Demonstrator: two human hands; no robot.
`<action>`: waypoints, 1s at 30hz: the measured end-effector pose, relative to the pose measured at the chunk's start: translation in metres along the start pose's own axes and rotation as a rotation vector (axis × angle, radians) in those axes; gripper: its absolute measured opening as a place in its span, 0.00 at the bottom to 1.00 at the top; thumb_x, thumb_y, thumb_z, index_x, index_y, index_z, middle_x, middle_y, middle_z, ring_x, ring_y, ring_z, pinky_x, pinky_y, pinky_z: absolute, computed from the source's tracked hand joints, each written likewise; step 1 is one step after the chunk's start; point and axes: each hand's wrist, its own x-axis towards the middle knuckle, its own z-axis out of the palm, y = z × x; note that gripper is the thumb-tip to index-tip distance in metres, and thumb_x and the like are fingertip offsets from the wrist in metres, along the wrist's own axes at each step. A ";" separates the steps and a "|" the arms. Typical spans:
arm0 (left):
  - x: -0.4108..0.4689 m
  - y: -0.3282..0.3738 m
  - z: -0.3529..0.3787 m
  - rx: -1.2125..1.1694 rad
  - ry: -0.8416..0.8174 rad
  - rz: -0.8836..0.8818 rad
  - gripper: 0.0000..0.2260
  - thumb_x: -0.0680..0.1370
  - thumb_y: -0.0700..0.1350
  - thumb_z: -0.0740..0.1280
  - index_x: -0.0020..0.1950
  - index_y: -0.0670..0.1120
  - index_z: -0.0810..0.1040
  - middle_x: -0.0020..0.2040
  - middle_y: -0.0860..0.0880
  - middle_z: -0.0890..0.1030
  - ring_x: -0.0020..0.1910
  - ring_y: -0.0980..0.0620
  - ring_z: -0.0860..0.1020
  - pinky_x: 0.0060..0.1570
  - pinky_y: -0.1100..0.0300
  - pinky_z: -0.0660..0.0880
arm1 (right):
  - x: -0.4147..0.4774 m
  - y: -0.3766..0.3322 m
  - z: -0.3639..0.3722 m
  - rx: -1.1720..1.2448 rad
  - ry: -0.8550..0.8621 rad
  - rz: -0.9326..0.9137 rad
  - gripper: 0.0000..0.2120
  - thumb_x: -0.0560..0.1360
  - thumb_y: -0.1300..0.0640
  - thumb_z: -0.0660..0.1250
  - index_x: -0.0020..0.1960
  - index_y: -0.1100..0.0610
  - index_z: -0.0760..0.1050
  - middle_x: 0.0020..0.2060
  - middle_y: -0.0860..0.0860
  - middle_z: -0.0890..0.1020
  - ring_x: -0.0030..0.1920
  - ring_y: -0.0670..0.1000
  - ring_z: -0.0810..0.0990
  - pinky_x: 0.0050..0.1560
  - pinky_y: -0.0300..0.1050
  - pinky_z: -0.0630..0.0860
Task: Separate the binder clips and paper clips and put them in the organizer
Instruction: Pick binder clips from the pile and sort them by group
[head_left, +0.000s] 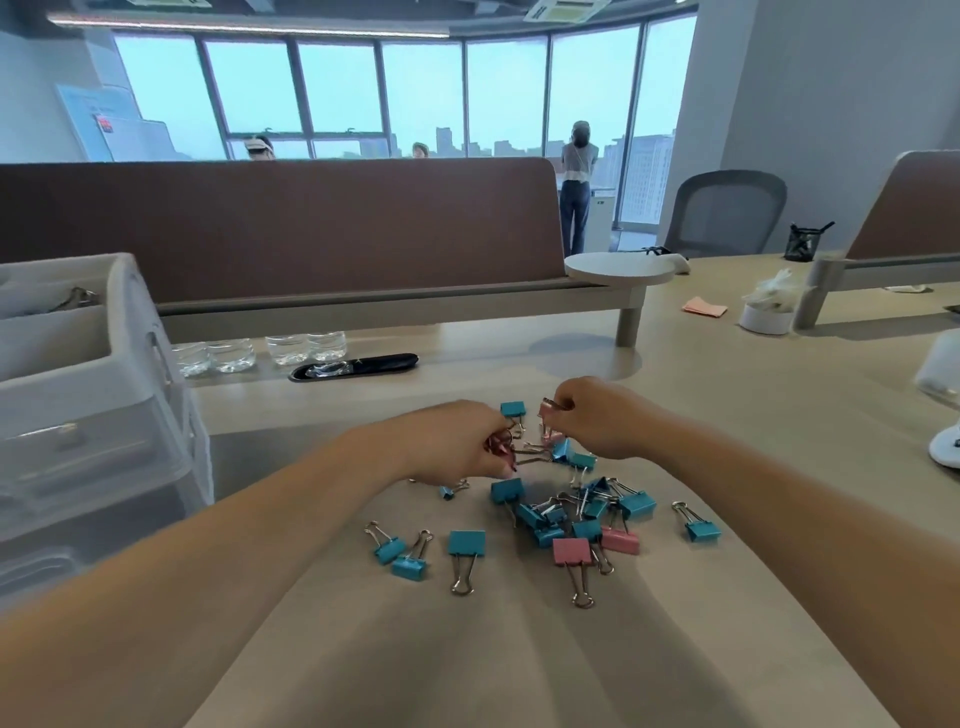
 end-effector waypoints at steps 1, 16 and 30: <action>-0.006 -0.002 -0.003 -0.010 0.018 -0.019 0.10 0.78 0.56 0.66 0.49 0.51 0.71 0.41 0.55 0.72 0.38 0.57 0.69 0.34 0.62 0.63 | -0.002 -0.007 -0.002 0.003 -0.012 -0.012 0.14 0.82 0.48 0.59 0.45 0.56 0.74 0.38 0.51 0.77 0.34 0.47 0.72 0.35 0.41 0.67; -0.182 -0.069 -0.079 -0.148 0.310 -0.345 0.15 0.77 0.53 0.64 0.40 0.42 0.75 0.35 0.46 0.79 0.33 0.48 0.75 0.34 0.55 0.72 | -0.024 -0.200 -0.022 0.295 -0.167 -0.298 0.10 0.82 0.53 0.60 0.52 0.60 0.74 0.35 0.52 0.85 0.30 0.48 0.72 0.27 0.38 0.68; -0.252 -0.174 -0.188 -0.085 0.499 -0.580 0.13 0.77 0.53 0.69 0.42 0.44 0.76 0.37 0.46 0.78 0.34 0.51 0.72 0.35 0.59 0.67 | 0.048 -0.380 -0.045 0.570 0.010 -0.438 0.01 0.75 0.66 0.68 0.46 0.64 0.78 0.37 0.58 0.83 0.29 0.47 0.78 0.27 0.36 0.71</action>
